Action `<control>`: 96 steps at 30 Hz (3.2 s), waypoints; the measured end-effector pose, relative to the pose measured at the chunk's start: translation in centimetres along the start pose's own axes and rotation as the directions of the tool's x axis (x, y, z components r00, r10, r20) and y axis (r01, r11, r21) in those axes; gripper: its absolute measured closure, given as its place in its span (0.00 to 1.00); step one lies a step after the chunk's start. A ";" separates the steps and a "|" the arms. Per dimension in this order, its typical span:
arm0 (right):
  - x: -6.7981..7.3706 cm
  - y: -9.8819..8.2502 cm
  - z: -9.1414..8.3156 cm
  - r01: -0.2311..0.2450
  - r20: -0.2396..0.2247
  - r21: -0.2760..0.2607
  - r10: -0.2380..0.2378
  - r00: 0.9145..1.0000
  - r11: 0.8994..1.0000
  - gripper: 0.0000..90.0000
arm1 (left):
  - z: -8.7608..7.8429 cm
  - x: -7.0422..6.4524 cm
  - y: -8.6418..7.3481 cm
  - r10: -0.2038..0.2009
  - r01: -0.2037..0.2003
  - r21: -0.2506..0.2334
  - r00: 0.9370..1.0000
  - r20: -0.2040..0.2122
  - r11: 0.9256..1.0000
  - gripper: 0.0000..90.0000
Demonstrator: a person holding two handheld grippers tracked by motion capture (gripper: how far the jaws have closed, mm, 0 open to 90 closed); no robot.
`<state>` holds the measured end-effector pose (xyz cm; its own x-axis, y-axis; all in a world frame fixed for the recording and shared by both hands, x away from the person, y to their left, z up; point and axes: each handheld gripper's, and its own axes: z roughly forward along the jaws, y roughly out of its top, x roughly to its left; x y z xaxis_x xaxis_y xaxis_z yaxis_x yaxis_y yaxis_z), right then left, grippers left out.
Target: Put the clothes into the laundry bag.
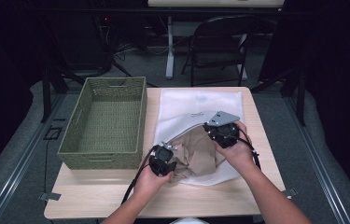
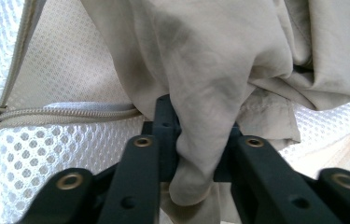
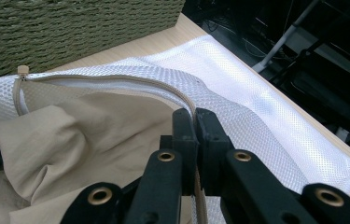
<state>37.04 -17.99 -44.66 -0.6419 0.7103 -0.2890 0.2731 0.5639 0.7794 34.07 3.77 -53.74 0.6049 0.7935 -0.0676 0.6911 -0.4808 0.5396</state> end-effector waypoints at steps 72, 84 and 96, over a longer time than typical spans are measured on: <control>1.3 -3.6 0.0 -0.035 -0.050 0.043 0.037 0.998 0.998 0.97 | -1.6 -0.5 0.9 -0.010 0.017 -0.100 0.997 0.070 0.995 0.65; 2.0 -4.9 -0.1 -0.058 -0.069 0.061 0.062 0.996 0.996 0.91 | -3.0 0.6 -1.4 -0.010 0.018 -0.092 0.996 0.087 0.996 0.63; 3.1 -6.5 -2.5 -0.079 -0.099 0.027 0.081 0.992 0.997 0.70 | -3.5 1.6 -3.0 -0.010 0.026 -0.121 0.992 0.125 0.992 0.56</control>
<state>31.51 -20.54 -49.28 -0.6852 0.7085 -0.1687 0.3418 0.5173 0.7846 31.57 7.82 -52.53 0.6424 0.7455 -0.1776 0.6536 -0.4119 0.6349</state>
